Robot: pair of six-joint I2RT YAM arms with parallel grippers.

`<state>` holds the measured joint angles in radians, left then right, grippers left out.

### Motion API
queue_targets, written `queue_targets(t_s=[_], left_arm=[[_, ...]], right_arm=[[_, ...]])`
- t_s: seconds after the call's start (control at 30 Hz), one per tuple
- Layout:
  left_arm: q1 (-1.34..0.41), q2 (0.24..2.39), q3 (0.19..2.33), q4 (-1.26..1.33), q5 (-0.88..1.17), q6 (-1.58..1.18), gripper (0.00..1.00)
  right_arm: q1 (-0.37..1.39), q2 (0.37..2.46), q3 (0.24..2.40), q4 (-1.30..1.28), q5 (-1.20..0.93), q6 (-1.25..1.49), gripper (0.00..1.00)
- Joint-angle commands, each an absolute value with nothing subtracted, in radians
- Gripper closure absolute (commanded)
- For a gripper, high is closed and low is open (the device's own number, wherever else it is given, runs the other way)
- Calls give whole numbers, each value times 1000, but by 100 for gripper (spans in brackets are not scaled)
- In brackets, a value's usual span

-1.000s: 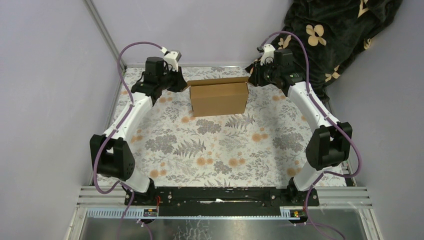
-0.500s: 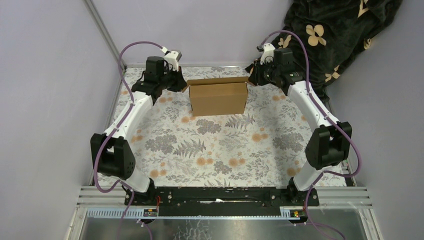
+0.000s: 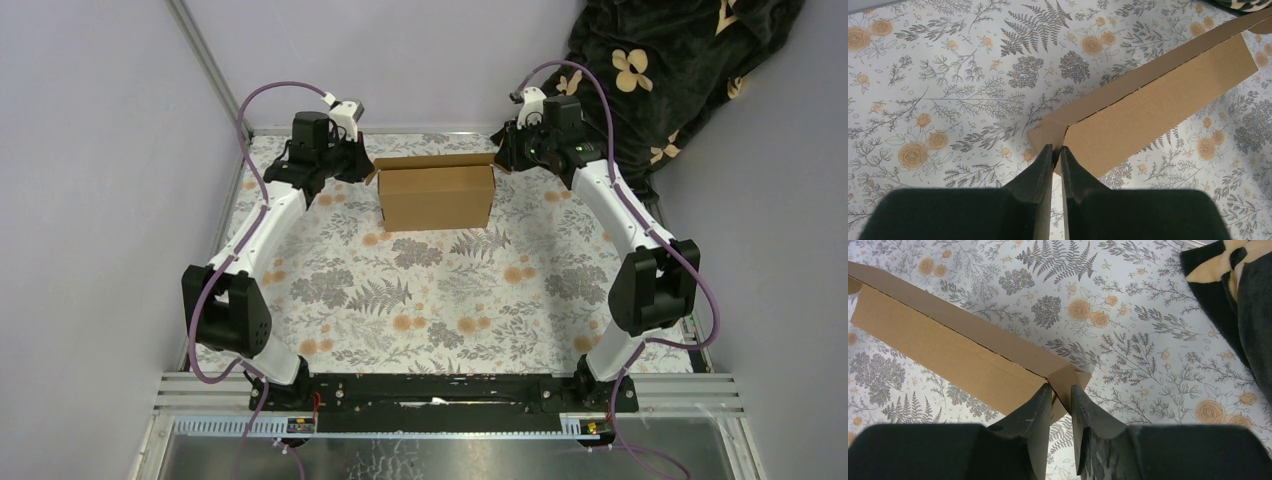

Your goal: Fold the paper box

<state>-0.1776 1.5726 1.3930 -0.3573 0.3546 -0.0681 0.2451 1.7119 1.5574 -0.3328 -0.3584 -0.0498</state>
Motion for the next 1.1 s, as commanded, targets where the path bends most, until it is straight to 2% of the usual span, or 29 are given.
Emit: queue_targets(t_s=[0.0,0.07,0.33,0.7,1.07], left_arm=[[-174,1583,1428,-351,362,-52,85],[-174,1585,1429,-352,363,-52,85],[-175,1593,1434,-355,364,-53,91],[-175,1602,1449,-371,354,-57,94],[-202,1631,1521,-436,312,-64,95]], right_arm=[[257,1712,1605,-336,-355,-69,72],[258,1713,1605,-336,-353,-69,77],[259,1719,1606,-336,-347,-66,79],[264,1721,1630,-354,-331,-64,92],[283,1747,1714,-436,-285,-61,95]])
